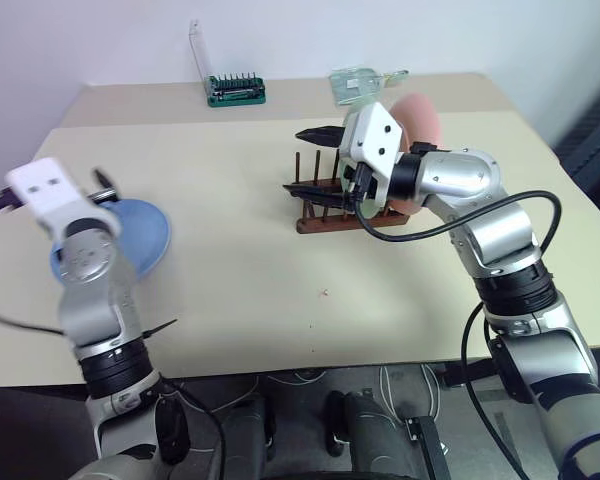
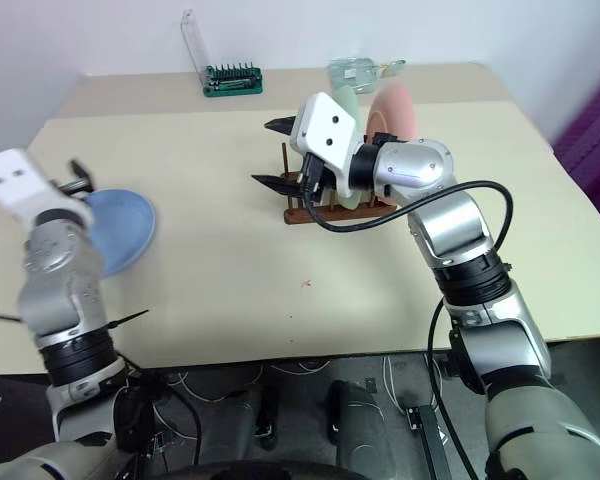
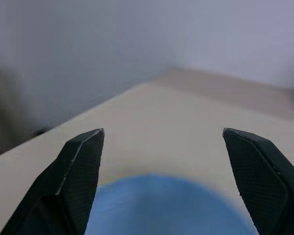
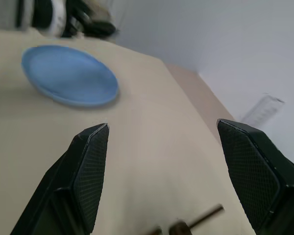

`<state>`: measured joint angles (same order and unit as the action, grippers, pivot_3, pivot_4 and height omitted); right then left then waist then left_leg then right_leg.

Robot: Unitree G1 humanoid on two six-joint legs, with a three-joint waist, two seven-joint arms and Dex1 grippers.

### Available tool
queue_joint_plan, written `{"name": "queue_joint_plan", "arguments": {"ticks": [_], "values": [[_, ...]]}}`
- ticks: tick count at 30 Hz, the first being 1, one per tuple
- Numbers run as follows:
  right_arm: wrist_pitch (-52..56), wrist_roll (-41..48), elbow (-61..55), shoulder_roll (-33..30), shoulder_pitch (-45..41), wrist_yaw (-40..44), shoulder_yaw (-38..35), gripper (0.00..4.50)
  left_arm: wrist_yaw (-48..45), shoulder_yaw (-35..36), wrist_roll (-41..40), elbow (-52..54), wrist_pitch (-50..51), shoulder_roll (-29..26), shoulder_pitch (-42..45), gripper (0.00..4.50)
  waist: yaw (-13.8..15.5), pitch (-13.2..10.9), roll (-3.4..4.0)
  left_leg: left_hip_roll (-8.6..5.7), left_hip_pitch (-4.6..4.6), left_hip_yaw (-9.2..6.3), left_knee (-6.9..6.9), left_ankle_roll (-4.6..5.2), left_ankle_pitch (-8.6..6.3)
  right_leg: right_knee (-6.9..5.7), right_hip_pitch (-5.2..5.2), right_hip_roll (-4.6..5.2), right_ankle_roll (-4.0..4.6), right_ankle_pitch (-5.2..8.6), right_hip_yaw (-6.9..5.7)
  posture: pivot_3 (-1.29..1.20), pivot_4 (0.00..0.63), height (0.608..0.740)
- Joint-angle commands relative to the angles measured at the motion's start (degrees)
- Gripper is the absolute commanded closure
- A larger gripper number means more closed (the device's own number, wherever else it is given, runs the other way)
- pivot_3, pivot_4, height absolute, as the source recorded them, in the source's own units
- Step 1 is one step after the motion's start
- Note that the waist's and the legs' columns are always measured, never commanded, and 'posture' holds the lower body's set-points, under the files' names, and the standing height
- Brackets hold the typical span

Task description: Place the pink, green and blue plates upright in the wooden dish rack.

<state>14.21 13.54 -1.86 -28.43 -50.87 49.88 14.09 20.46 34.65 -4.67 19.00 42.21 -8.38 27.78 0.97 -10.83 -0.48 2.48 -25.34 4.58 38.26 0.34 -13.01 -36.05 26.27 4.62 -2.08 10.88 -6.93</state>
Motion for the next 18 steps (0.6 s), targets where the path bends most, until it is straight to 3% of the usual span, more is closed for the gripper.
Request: {"name": "queue_joint_plan", "arguments": {"ticks": [1,5,12,15,18], "values": [[-2.4,-0.9,-0.1,0.8,-0.2,1.1,-0.6,0.91,4.8,4.3,-1.4,6.5,8.4,2.4,1.4,0.51,0.3,0.0,-0.27,-0.01,-0.01,-0.02,0.06,0.00,0.00,0.04,-0.06,0.02,-0.05,-0.03,-0.01,0.00,0.150,0.730],[-4.2,-2.3,2.5,1.4,0.6,2.2,-0.3,0.91,10.8,12.3,-4.7,12.2,17.5,10.8,4.0,0.51,0.7,0.0,-0.55,-0.01,0.00,-0.02,0.18,-0.01,-0.01,0.10,-0.14,0.04,-0.18,0.02,0.00,0.00,0.150,0.730],[-5.3,-3.6,4.1,2.9,0.7,2.7,-0.4,0.91,15.3,22.0,-8.6,11.0,22.0,16.3,7.3,0.51,0.5,0.0,-0.62,0.09,0.01,-0.01,0.12,-0.01,-0.01,0.01,-0.03,-0.13,-0.04,-0.06,0.00,0.00,0.150,0.730],[-5.8,-4.2,4.7,3.4,1.0,2.7,-0.5,0.91,15.1,24.0,-11.4,10.0,21.5,17.0,8.2,1.36,-0.1,0.0,-0.63,0.10,0.00,-0.01,0.12,-0.02,-0.01,0.02,-0.02,-0.13,-0.04,-0.06,0.00,0.00,0.150,0.730],[-5.9,-4.7,4.4,3.7,1.4,2.4,-0.5,0.91,14.9,24.9,-13.4,8.5,21.1,16.0,8.4,2.95,-0.1,0.0,-0.64,0.08,0.00,-0.02,0.13,-0.02,-0.01,0.01,-0.05,-0.11,-0.04,-0.06,-0.01,0.00,0.150,0.730]]}}
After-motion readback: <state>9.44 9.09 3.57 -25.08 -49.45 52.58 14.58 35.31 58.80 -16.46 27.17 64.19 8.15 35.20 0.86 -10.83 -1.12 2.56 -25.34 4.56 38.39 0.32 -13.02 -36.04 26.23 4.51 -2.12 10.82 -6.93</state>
